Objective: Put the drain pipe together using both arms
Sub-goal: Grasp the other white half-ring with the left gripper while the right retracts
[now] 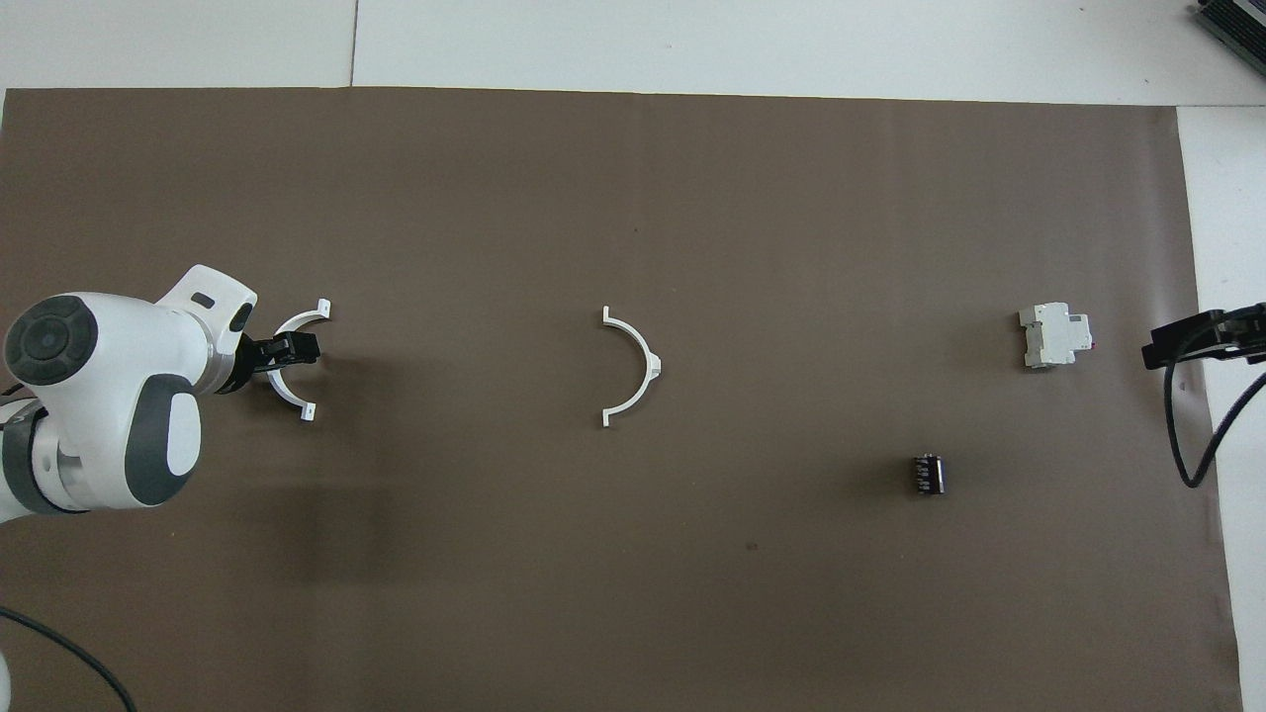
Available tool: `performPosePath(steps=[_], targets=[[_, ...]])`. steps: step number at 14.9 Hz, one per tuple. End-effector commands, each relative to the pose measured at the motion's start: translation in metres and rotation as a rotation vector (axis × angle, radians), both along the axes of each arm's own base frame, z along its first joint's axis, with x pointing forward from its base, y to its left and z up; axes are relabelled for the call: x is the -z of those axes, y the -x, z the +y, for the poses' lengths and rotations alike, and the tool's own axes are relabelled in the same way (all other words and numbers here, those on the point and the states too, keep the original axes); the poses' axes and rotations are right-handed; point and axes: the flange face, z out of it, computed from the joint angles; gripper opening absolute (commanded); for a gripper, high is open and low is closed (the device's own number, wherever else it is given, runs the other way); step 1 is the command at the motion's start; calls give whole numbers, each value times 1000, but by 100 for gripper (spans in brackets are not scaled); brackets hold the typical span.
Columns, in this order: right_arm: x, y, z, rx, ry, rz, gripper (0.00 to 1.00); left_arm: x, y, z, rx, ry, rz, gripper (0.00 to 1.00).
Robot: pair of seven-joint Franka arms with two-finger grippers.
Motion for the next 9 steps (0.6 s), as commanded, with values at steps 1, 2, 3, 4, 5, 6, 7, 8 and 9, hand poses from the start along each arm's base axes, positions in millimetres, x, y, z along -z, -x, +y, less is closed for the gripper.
performPosePath(steps=[1,2,3,4,5,6,7,8,9], targets=[[-25,-2,26,35,27,22,100,2,3,1,-11,4,-14,30],[-31,-1,27,95,23,22,100,0,2,0,-7,4,-17,10],[-31,-2,26,111,23,16,100,0,2,0,-4,3,-15,0],[-28,-2,24,111,21,20,100,-1,1,-2,1,3,-14,0],[-28,-1,24,107,21,21,100,-2,1,-3,3,3,-14,0],[-26,1,26,75,22,26,100,-3,-1,-5,7,3,-15,0],[-20,4,23,32,27,44,100,-10,-6,-8,8,4,-24,0],[-19,9,17,3,22,47,100,-18,-10,-14,10,6,-24,0],[-17,10,12,-16,18,40,100,-31,-16,-34,40,6,-21,0]])
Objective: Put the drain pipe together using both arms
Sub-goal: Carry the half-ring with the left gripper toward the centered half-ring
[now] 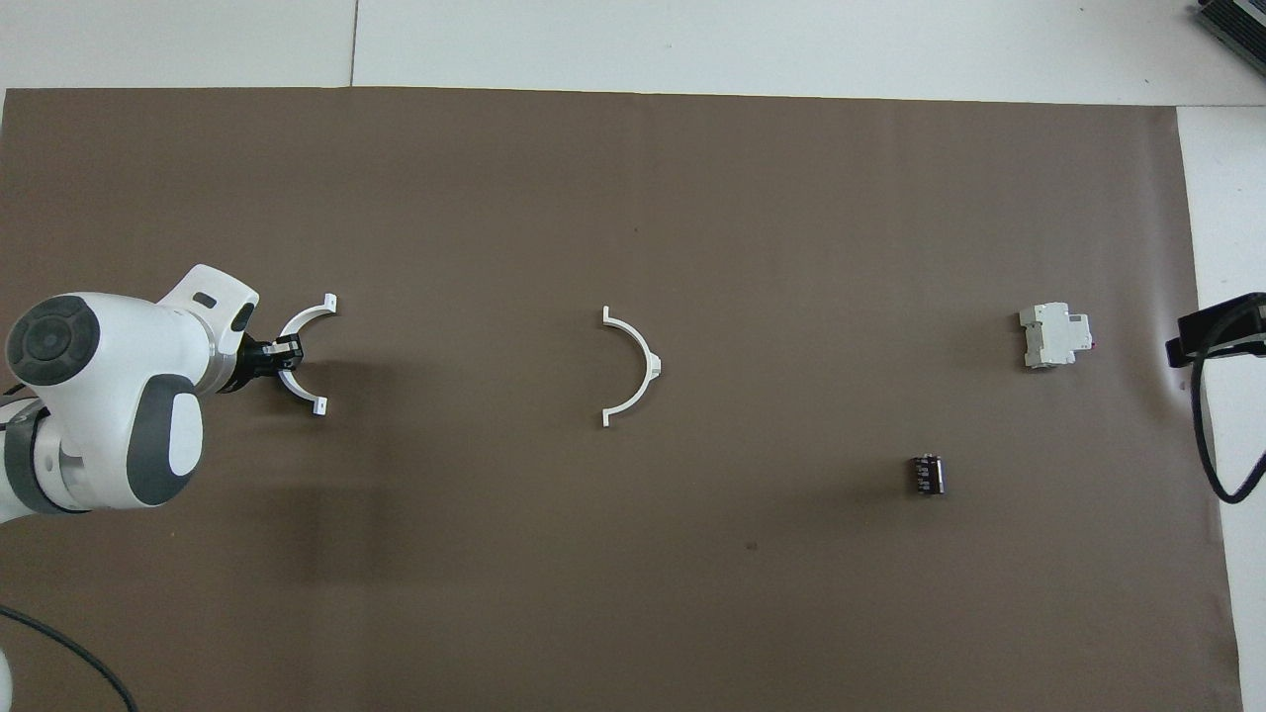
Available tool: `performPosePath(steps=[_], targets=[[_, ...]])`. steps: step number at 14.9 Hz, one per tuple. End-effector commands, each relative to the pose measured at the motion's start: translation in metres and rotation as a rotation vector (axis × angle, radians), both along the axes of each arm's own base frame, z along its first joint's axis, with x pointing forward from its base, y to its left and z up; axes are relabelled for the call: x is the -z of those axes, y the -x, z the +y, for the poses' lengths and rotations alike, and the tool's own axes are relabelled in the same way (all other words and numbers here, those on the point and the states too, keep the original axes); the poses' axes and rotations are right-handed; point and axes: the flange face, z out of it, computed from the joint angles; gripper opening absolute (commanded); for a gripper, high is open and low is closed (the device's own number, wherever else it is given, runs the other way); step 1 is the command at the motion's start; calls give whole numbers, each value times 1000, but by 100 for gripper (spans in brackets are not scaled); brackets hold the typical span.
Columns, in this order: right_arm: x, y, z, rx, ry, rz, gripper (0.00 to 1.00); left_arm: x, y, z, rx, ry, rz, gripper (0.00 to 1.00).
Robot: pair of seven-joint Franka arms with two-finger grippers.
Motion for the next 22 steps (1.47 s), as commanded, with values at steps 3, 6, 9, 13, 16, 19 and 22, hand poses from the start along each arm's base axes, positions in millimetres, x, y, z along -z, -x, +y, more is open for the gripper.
performPosePath(steps=[3,6,9,13,16,19,22], targets=[[3,6,-13,-101,37,-10,100,-52,-19,-85,-62,19,26,0],[0,3,-9,-104,47,-25,100,-53,-1,-159,-155,33,26,0],[-3,1,-5,-110,46,-34,100,-63,14,-220,-208,52,-16,0],[-1,0,-4,-95,36,-36,100,-35,21,-280,-220,34,5,0],[-8,-2,1,-24,13,-58,100,-23,10,-296,-243,32,0,0],[-11,-4,7,26,-7,-67,100,-17,21,-308,-263,19,14,0],[-13,-6,20,51,-25,-74,100,1,39,-311,-220,-31,29,0]])
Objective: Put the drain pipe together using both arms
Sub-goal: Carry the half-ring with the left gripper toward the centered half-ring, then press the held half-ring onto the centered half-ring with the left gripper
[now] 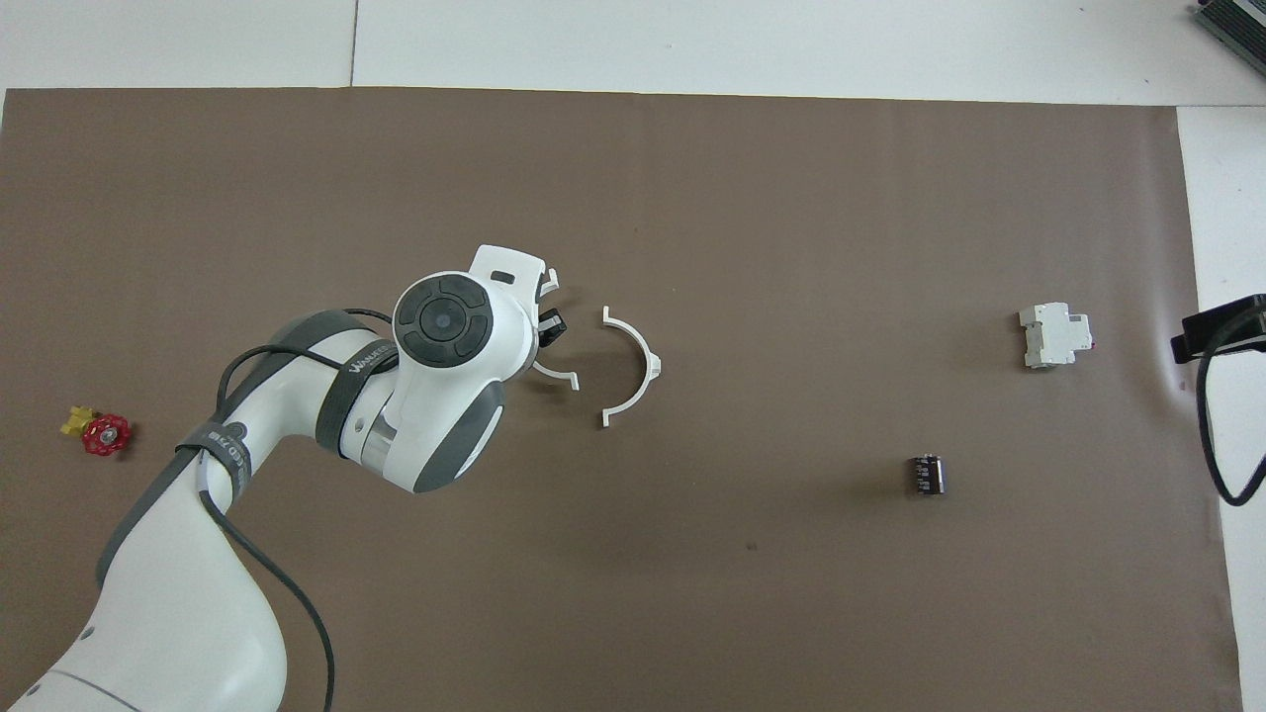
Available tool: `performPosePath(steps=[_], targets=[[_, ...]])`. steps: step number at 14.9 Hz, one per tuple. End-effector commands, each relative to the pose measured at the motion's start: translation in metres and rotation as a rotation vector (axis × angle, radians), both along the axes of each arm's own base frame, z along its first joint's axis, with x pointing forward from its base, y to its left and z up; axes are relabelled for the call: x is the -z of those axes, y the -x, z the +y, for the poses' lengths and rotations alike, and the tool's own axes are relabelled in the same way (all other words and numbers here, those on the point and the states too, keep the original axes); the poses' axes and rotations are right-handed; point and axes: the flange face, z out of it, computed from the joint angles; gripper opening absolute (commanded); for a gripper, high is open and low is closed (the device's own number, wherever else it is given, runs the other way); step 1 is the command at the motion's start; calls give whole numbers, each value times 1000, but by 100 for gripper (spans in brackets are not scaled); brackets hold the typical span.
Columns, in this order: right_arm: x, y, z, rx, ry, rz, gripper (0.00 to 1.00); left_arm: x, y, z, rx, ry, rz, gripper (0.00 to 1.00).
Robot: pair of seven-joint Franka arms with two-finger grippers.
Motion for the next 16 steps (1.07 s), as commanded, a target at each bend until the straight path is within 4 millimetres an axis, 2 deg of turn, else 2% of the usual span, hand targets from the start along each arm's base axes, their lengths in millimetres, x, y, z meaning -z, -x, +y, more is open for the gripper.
performPosePath(steps=[1,3,7,13,16], targets=[[-4,-2,20,60,-24,-23,100,7,12,-1,7,-46,10,0],[-4,-2,21,60,-21,-21,100,9,19,-3,16,-63,28,0],[-1,-2,19,60,-15,-16,100,8,33,-24,-14,-55,22,0],[6,5,15,67,-1,10,100,8,33,-25,-10,-54,19,0],[17,19,9,75,6,40,100,8,31,-28,-1,-33,-7,0]])
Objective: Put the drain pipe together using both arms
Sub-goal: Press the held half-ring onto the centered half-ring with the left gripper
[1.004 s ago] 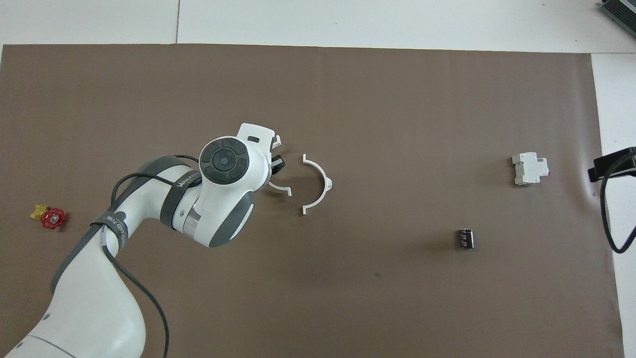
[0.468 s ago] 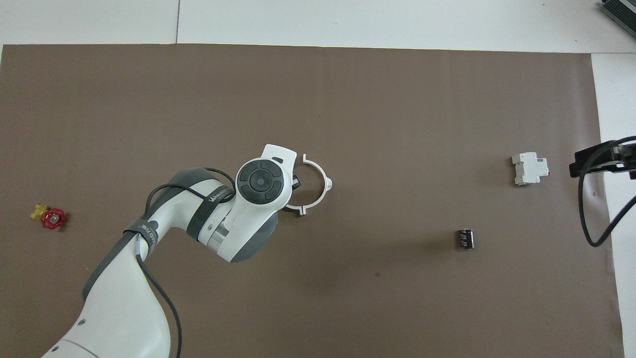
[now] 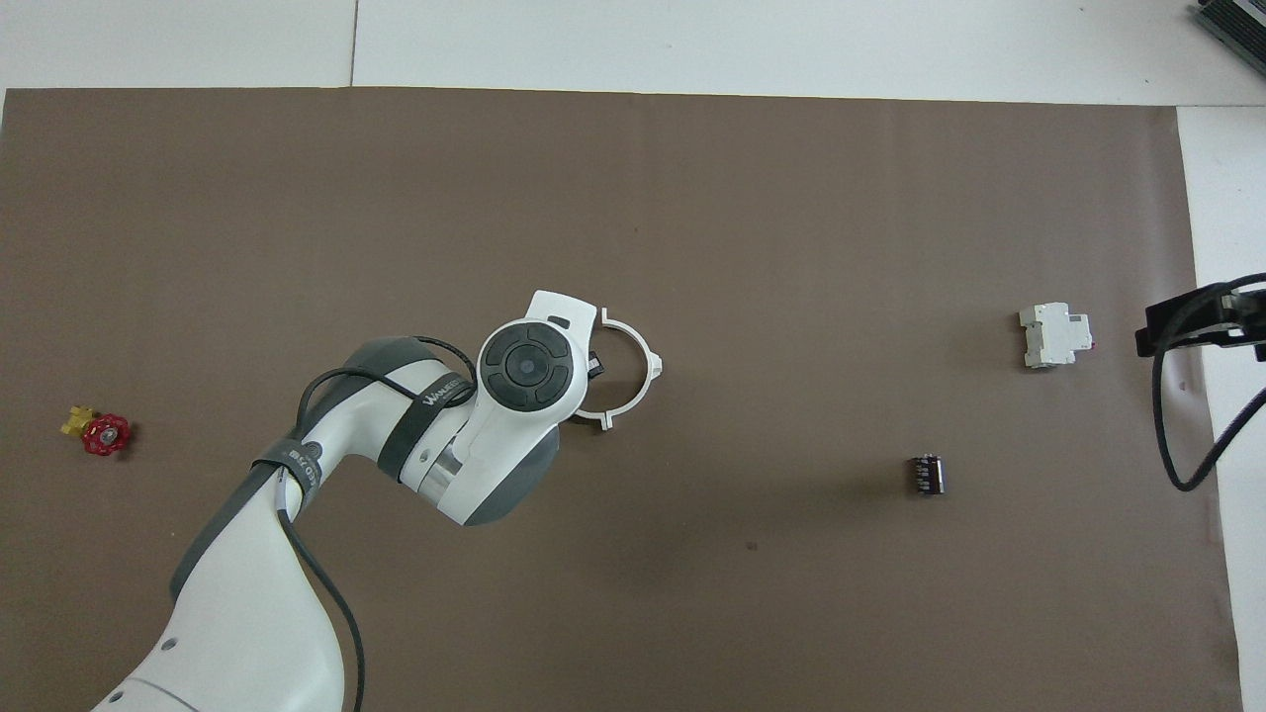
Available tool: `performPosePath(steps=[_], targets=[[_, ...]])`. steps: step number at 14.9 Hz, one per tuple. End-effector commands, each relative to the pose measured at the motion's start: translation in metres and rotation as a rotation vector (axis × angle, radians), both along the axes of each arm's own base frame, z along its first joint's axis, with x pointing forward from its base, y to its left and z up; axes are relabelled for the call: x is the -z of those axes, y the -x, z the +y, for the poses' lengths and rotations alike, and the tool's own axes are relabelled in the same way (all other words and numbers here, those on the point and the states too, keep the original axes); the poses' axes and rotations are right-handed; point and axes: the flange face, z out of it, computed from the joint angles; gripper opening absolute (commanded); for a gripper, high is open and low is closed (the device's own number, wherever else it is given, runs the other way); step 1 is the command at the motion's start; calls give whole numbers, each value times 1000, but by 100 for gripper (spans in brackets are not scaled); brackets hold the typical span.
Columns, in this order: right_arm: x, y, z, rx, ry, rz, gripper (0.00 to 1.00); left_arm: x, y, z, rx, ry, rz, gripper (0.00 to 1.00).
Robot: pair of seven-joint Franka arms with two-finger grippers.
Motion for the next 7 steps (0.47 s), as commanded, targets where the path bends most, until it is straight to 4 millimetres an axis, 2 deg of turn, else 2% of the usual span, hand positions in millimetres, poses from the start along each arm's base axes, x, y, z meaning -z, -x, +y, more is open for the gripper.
performPosePath(steps=[1,7], targets=[[8,19,-6,16,6,15,100,-5,0,0,5,8,-48,0],[6,16,-4,-44,25,-1,100,-2,2,-6,50,1,-70,0]])
